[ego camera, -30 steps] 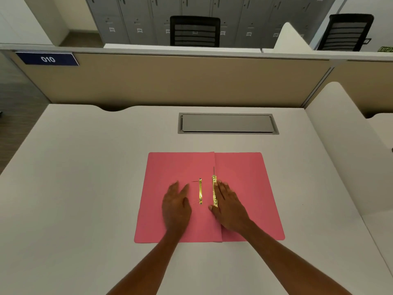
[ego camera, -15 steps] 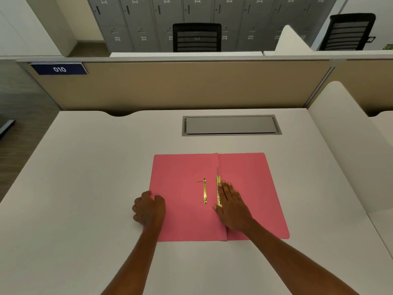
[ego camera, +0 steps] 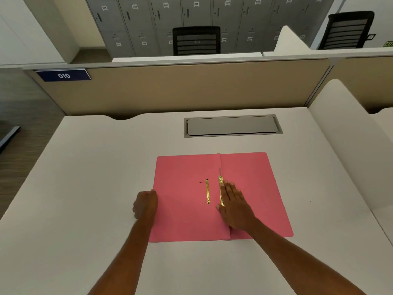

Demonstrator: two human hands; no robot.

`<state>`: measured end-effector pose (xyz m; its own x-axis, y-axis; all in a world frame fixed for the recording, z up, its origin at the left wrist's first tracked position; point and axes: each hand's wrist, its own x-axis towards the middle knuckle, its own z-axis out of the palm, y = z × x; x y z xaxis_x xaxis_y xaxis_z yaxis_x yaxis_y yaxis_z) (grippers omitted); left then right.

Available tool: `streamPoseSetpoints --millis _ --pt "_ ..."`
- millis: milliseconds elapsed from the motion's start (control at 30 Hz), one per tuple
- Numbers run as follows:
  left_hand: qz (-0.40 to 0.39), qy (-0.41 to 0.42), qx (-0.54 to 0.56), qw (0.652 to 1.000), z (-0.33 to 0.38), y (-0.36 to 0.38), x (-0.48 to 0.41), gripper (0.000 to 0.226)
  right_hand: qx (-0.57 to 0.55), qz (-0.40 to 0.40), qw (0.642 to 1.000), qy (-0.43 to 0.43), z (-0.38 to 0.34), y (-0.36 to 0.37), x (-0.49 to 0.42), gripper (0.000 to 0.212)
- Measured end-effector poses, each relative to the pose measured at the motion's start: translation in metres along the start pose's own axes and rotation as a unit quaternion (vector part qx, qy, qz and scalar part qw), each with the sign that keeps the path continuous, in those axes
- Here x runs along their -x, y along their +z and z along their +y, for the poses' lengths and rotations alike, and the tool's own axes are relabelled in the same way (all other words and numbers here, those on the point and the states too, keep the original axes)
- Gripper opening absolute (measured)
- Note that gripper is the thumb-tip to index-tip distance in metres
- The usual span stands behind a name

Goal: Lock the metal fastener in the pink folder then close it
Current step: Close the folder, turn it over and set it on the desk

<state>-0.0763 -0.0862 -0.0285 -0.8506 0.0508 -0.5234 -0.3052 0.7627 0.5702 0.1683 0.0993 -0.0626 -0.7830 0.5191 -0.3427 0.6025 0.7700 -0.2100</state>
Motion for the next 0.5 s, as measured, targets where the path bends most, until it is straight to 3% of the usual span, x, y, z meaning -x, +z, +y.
streamPoseSetpoints --millis 267,500 --pt "-0.022 0.007 0.047 0.999 -0.003 -0.008 -0.009 0.038 0.005 -0.005 1.000 -0.002 -0.001 -0.002 0.001 0.080" --pt "-0.072 -0.029 0.156 0.985 0.001 -0.018 -0.019 0.025 0.009 -0.010 1.000 -0.006 -0.001 -0.003 0.002 0.080"
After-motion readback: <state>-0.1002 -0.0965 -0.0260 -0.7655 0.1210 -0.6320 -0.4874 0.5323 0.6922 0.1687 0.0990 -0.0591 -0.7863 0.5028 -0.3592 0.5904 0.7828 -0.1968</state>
